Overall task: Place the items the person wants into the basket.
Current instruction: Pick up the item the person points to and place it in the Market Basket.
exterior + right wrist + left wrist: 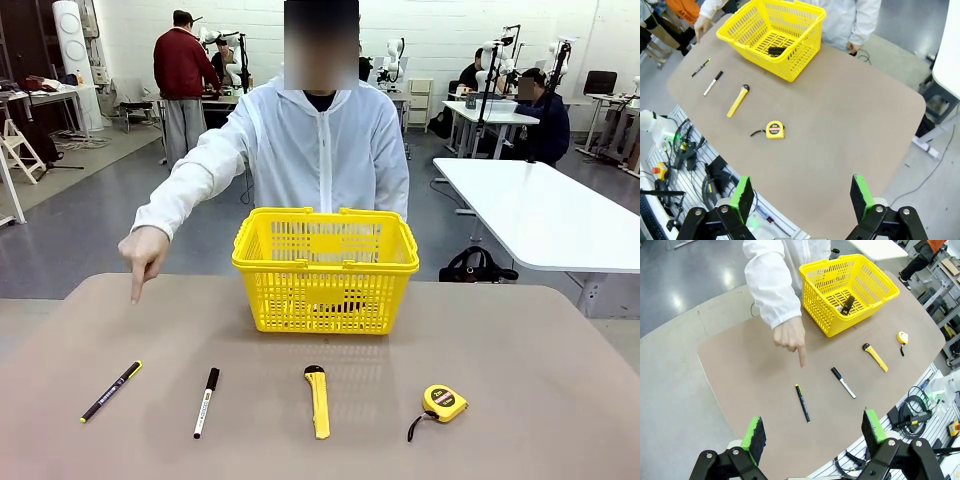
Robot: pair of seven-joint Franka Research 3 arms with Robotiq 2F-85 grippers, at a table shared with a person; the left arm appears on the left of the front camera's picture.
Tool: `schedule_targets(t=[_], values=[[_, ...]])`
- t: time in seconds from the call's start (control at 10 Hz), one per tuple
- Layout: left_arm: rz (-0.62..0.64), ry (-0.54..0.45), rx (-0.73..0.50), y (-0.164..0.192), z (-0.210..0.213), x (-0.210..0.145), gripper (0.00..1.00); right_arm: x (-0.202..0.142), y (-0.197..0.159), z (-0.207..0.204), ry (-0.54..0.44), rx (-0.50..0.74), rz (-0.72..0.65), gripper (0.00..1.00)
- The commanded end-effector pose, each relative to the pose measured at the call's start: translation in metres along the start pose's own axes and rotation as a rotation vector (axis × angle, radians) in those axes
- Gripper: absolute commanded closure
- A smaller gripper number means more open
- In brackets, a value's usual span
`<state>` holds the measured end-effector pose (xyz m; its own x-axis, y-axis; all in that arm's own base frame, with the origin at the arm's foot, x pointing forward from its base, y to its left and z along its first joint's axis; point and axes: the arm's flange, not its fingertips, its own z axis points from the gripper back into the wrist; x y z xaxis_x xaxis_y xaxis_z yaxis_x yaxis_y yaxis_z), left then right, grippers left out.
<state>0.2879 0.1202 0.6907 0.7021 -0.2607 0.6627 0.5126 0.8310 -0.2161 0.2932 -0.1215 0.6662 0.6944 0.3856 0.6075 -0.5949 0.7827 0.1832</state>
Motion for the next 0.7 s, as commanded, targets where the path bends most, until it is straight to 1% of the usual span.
schedule_targets(t=[0.0, 0.4, 0.5, 0.6], values=[[-0.012, 0.0, -0.016, 0.001, 0.0, 0.0, 0.0, 0.0, -0.003, -0.001, -0.001, 0.007, -0.001, 0.0], [-0.012, 0.0, -0.016, 0.001, 0.0, 0.0, 0.0, 0.0, -0.003, -0.001, -0.001, 0.007, -0.001, 0.0], [0.0, 0.0, 0.0, 0.0, 0.0, 0.0, 0.0, 0.0, -0.003, -0.001, -0.001, 0.007, -0.001, 0.0], [0.028, 0.233, 0.076, 0.002, -0.044, 0.022, 0.0, 0.0, -0.003, -0.001, -0.001, 0.007, -0.001, 0.0]])
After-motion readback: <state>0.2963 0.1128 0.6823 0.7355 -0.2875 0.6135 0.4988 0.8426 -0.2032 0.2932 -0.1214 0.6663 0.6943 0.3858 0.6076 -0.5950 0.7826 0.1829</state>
